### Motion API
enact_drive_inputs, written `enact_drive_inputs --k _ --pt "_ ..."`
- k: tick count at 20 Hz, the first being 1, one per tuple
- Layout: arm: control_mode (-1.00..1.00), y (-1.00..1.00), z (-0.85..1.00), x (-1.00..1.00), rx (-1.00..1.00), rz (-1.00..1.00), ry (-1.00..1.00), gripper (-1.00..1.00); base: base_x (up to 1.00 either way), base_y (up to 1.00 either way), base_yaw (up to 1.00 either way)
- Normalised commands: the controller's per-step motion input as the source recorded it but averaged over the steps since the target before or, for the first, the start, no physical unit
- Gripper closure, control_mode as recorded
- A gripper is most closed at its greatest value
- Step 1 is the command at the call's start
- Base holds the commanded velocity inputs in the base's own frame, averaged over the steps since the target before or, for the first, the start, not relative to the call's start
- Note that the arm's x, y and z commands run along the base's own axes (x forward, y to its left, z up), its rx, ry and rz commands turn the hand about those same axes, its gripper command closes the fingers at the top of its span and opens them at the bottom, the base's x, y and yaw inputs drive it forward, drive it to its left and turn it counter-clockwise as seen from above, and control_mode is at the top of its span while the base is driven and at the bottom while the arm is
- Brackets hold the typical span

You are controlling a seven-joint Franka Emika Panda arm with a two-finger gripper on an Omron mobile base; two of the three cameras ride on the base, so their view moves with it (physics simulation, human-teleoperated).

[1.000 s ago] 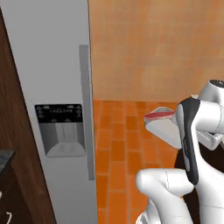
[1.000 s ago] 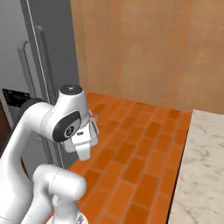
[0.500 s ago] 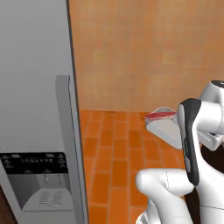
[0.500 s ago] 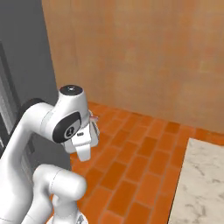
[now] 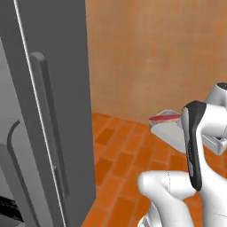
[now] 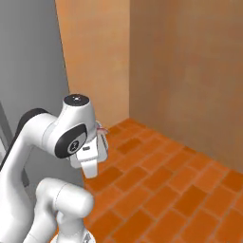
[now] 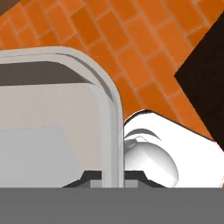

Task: Take the meat container that has the steak and place it on the second highest rack of the freezer. Then take the vegetable container that has the corn and sweet potato and place it on the highest rack of the freezer.

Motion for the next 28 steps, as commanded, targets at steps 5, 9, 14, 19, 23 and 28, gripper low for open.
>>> enact_drive_inputs --k 5,9,14,19,23,28 --pt "1.0 0.0 0.0 0.0 0.0 0.0 0.0 1.0 0.67 -0.27 0.82" --pt "1.0 0.0 0.0 0.0 0.0 0.0 0.0 1.0 0.32 -0.07 0.96" --pt "1.0 0.0 0.0 0.0 0.0 0.0 0.0 1.0 0.46 -0.06 0.92" --pt "1.0 0.0 0.0 0.0 0.0 0.0 0.0 1.0 0.56 0.0 0.61" --pt "1.0 0.0 0.0 0.0 0.0 0.0 0.0 1.0 0.16 0.0 0.38" --pt "1.0 0.0 0.0 0.0 0.0 0.0 0.0 1.0 -0.07 0.0 0.32"
